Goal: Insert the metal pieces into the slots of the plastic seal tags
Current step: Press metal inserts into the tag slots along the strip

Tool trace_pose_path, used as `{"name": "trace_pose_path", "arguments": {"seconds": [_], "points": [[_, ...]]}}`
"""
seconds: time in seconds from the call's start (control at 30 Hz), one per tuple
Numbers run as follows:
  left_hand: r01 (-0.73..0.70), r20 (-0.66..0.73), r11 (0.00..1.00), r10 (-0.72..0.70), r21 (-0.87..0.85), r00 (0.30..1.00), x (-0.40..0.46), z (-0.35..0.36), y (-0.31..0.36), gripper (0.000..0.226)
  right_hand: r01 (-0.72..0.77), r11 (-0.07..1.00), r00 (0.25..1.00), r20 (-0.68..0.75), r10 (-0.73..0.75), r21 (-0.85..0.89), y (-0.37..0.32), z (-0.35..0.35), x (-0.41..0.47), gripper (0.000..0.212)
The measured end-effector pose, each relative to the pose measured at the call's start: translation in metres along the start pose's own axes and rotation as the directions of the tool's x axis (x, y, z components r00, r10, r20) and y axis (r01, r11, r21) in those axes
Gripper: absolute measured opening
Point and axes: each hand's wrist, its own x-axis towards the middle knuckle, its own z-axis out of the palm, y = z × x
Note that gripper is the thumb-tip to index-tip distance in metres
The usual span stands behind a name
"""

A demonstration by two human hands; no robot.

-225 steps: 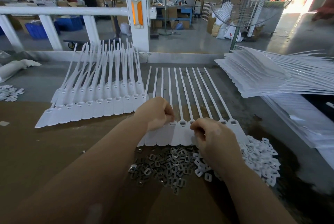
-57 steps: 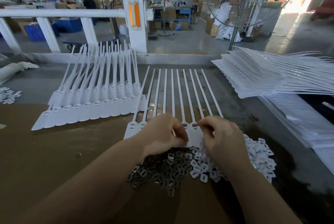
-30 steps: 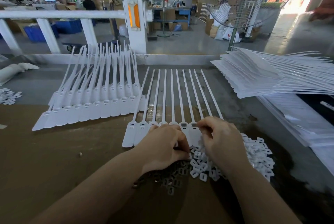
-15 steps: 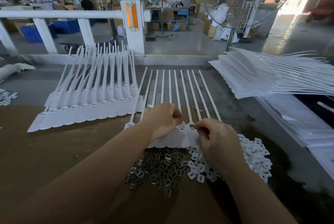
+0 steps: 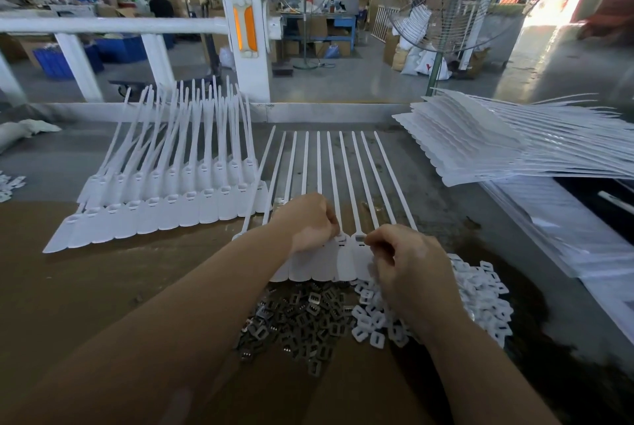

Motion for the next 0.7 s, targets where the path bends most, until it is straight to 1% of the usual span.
{"name": "trace_pose_path", "arguments": {"seconds": [0.27,0.43,0.7], "points": [[-0.011,-0.001,0.999,0.011,0.033,1.0,0.0055,0.0015,-0.0017,0.016,0.026,1.0,0.999,-0.027,-0.026,0.003,0.0001,0.0,-0.001,0.014],[-0.053,0.005,0.998,0.053,0.038,0.999,0.0069,0.0017,-0.0038,0.016,0.033,0.999,0.998,-0.055,-0.034,-0.012,0.0004,0.0008,-0.0013,0.014],[-0.076,-0.003,0.996,0.076,-0.054,0.997,0.0078,0.0017,-0.008,0.011,0.038,0.999,0.997,-0.069,-0.037,0.01,0.0022,0.0003,-0.0004,0.014]]}}
